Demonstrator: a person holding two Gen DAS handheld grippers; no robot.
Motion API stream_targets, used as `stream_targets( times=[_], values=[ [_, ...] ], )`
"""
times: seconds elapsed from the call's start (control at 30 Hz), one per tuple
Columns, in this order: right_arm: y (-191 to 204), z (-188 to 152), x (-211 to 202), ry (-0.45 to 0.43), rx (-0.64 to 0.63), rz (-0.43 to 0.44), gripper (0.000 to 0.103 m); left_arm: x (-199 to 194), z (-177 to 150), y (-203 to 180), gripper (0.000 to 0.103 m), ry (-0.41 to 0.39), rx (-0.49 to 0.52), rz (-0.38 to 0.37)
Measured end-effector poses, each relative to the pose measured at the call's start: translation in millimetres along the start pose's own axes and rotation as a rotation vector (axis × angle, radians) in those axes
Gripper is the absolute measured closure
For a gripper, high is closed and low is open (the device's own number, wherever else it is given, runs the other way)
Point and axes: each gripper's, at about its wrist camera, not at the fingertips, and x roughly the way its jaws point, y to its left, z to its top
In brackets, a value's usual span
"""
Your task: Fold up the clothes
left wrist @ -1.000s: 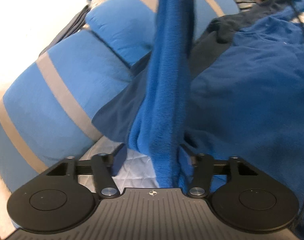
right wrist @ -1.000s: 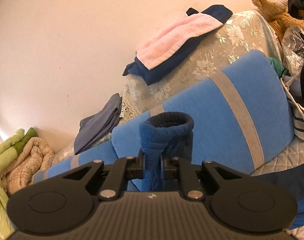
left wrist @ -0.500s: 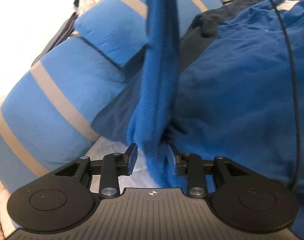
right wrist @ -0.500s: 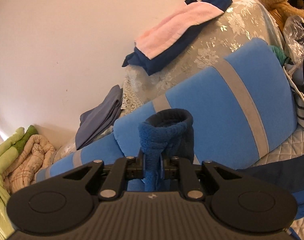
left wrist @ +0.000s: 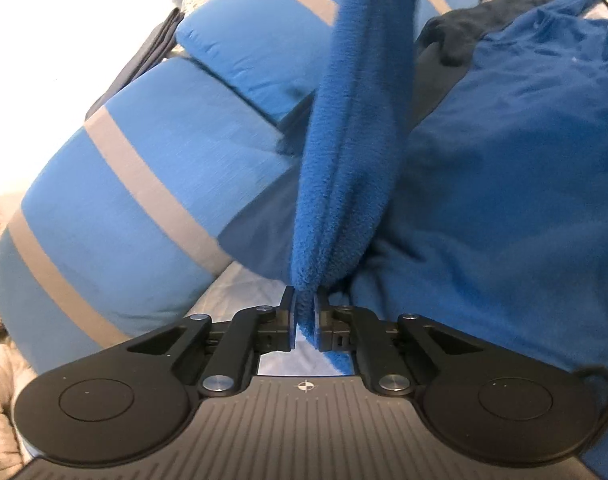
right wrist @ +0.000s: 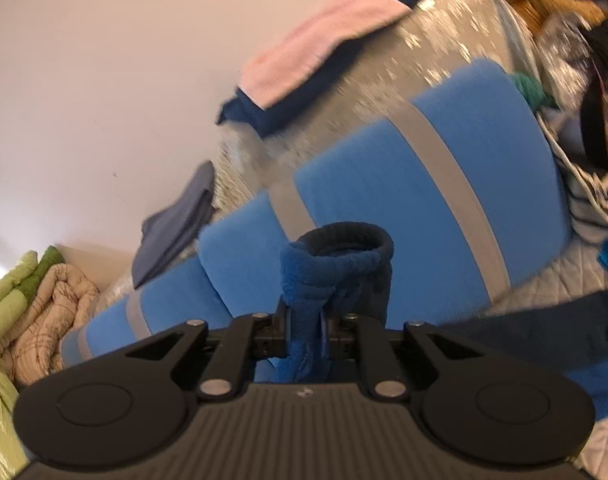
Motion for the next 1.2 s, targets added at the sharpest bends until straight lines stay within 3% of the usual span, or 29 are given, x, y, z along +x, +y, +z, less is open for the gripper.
stream_targets(
  times=[0.53,0.83,0.9,0.93,1.07,1.2],
  values=[
    [-165,-113,-30,0.280,0.254,-0.133,0.090,6,-4,-9,0.094,0.067,0.049,0.003],
    [-191,-152,-32,0.400,0.317,-0.171,0.089,16,-10,-13,0.093,0.112,0.039,-0.005],
    [-192,-153,-29,0.432,0.304,-0.187,0.084,16,-11,-13,0.093,0.117,0.031,-0.005],
    [-192,-153,-29,0.447,0.290,-0.206,0.061,16,-11,-13,0.093,0.119,0.027,-0.005],
    [-195,-145,-39,0.414,0.224,-0.261,0.031,17,-16,-11,0.092,0.117,0.007,-0.012],
    [-206,-129,-48,0.348,0.203,-0.249,0.027,18,-18,-13,0.092,0.116,-0.007,-0.014]
  ],
)
